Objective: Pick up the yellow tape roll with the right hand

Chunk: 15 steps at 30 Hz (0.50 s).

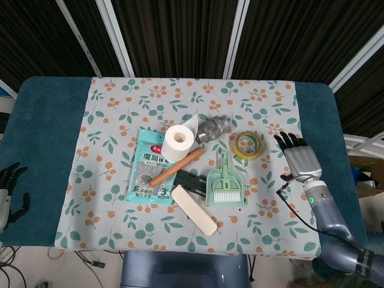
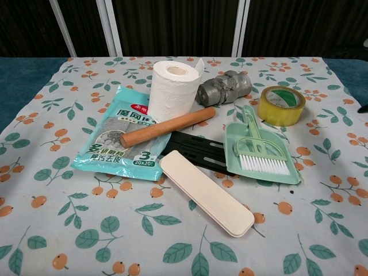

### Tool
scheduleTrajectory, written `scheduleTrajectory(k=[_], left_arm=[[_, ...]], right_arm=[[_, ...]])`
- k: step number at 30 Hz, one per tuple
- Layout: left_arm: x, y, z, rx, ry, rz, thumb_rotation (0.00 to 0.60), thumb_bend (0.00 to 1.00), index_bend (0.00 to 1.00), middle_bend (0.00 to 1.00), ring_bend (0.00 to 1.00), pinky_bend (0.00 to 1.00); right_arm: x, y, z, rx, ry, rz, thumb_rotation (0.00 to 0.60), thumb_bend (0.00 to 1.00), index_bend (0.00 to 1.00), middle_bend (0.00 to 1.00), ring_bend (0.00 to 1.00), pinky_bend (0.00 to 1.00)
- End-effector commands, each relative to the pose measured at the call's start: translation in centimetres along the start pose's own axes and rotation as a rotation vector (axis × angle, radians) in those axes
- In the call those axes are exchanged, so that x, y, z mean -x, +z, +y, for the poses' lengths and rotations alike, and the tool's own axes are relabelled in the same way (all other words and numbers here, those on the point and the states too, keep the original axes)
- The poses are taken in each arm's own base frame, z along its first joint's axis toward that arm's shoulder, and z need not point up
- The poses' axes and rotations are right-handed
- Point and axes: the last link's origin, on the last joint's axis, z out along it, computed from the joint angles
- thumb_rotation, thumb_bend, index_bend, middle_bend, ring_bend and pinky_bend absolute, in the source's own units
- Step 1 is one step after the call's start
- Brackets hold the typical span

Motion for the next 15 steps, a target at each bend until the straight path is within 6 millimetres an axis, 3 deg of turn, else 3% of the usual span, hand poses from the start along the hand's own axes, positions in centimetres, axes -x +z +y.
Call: scheduleTrajectory(k=[1, 6, 15], left_arm=[[0.0, 0.0, 0.0, -0.003, -0.003, -0.001, 0.6, 0.54, 0.14, 0.06, 0.05, 0.0], [0.0, -0.1, -0.1, -0.014, -0.006, -0.003, 0.6, 0.54, 0.14, 0.06, 0.05, 0.0], [-0.1, 0.0, -0.3, -0.035, -0.007, -0.001, 0.6, 0.55, 0.15, 0.06, 0.05, 0.0]], right_arm=[[-0.2, 3.1, -2.2, 0.002, 0.002, -0.018, 0.6, 0.18, 0.04, 0.0, 0.04, 0.15], [0.1, 5.7, -4.5, -0.006, 0.063, -0.056, 0.6, 0.18, 0.04, 0.0, 0.04, 0.15], [1.4, 9.3, -7.4, -0.004, 0.014, -0.125, 0.6, 0.18, 0.04, 0.0, 0.04, 0.15]])
